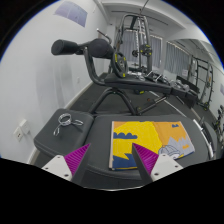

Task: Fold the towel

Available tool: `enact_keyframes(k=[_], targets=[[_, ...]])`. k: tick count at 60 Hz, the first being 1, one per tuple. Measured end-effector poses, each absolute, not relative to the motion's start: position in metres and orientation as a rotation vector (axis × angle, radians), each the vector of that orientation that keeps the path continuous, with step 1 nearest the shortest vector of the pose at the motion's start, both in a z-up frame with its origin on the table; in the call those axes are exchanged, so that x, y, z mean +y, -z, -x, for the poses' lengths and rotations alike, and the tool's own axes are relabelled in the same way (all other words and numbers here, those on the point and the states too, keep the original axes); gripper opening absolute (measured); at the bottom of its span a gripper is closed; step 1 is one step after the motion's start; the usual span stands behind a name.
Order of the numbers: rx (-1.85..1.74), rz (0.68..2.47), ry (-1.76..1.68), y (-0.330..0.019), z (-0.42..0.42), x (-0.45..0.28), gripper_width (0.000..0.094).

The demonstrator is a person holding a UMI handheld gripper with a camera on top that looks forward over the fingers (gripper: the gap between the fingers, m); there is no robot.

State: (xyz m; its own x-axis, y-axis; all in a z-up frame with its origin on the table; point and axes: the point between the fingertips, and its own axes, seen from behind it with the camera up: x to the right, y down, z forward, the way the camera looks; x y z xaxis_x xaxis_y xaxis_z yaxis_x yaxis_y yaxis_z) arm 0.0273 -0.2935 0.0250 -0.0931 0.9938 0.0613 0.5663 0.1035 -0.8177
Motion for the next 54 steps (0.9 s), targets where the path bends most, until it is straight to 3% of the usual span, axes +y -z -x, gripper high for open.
enact_keyframes(k=[15, 18, 19, 25, 37, 54], targets=[[-1.769, 1.598, -0.781, 0.025, 0.031, -0.284, 0.0850], [-1.768, 1.591, -0.787, 0.026, 0.034, -0.284, 0.0801], [-1.769, 1.585, -0.786, 0.026, 0.035, -0.284, 0.0768], [-1.749, 1.539, -0.669, 0.024, 0.042, -0.263, 0.0044], [-1.794, 1.662, -0.760, 0.015, 0.039, -0.278, 0.0010], [-1.665, 1.751, -1.007, -0.098, 0.047, -0.184, 0.0012]])
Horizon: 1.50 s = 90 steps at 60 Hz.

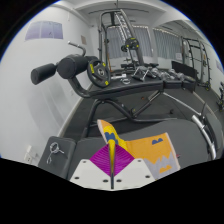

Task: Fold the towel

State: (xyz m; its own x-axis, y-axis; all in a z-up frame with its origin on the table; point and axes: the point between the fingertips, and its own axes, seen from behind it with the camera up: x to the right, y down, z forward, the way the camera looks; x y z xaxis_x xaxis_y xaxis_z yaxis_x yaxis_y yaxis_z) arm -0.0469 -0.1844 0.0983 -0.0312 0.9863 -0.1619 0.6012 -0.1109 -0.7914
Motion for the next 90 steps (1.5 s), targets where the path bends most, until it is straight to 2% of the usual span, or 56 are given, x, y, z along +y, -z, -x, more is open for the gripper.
enact_keyframes(k=[5, 10, 24, 26, 28, 33, 36, 40, 49, 57, 64, 71, 90], targets=[[-1.622, 1.722, -0.967, -0.110, 0.053, -0.136, 0.0016], [-1.596, 1.730, -0.916, -0.102, 0.054, -0.089, 0.0024], [-1.579, 1.750, -0.757, -0.034, 0.056, -0.018, 0.0029], [-1.592, 1.752, -0.741, -0.026, 0.054, -0.017, 0.0060], [-1.602, 1.754, -0.740, -0.021, 0.052, -0.018, 0.0142], [-1.569, 1.739, -0.724, -0.035, 0.046, -0.011, 0.0877], [-1.544, 1.700, -0.734, -0.056, 0.032, -0.008, 0.0790], [-1.548, 1.656, -0.739, -0.088, 0.004, -0.013, 0.0875], [-1.531, 1.559, -0.752, -0.162, -0.079, -0.023, 0.0853], [-1.499, 1.581, -0.822, -0.201, -0.160, -0.038, 0.0856], [-1.478, 1.587, -0.835, -0.216, -0.218, -0.046, 0.0851], [-1.489, 1.587, -0.851, -0.216, -0.253, -0.057, 0.0851], [-1.522, 1.557, -0.857, -0.221, -0.283, -0.075, 0.0852]])
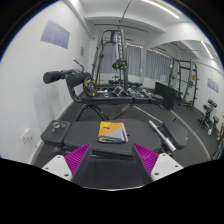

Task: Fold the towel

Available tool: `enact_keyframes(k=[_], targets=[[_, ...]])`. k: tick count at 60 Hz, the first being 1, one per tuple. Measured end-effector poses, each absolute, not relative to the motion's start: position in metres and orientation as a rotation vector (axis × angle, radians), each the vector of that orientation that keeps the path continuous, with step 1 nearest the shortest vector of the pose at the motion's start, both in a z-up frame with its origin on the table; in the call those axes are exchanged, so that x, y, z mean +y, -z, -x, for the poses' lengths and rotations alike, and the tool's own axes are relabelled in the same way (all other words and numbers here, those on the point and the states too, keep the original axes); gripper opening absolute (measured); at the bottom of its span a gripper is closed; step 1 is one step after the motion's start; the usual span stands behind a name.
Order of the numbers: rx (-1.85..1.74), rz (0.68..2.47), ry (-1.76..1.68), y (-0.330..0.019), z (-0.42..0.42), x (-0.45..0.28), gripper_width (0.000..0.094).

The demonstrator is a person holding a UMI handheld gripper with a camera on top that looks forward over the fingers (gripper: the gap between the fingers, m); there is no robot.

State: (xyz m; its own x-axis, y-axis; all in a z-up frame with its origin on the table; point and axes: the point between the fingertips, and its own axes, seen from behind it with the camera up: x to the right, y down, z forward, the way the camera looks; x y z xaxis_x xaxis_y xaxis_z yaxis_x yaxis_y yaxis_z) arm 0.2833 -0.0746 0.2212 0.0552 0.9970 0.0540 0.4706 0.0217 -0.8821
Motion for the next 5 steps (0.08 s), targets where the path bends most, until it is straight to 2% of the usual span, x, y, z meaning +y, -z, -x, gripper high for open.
enact_keyframes(k=[5], targets=[[-1.512, 1.553, -0.866, -0.2242, -0.2826, -0.0738, 0.0851]])
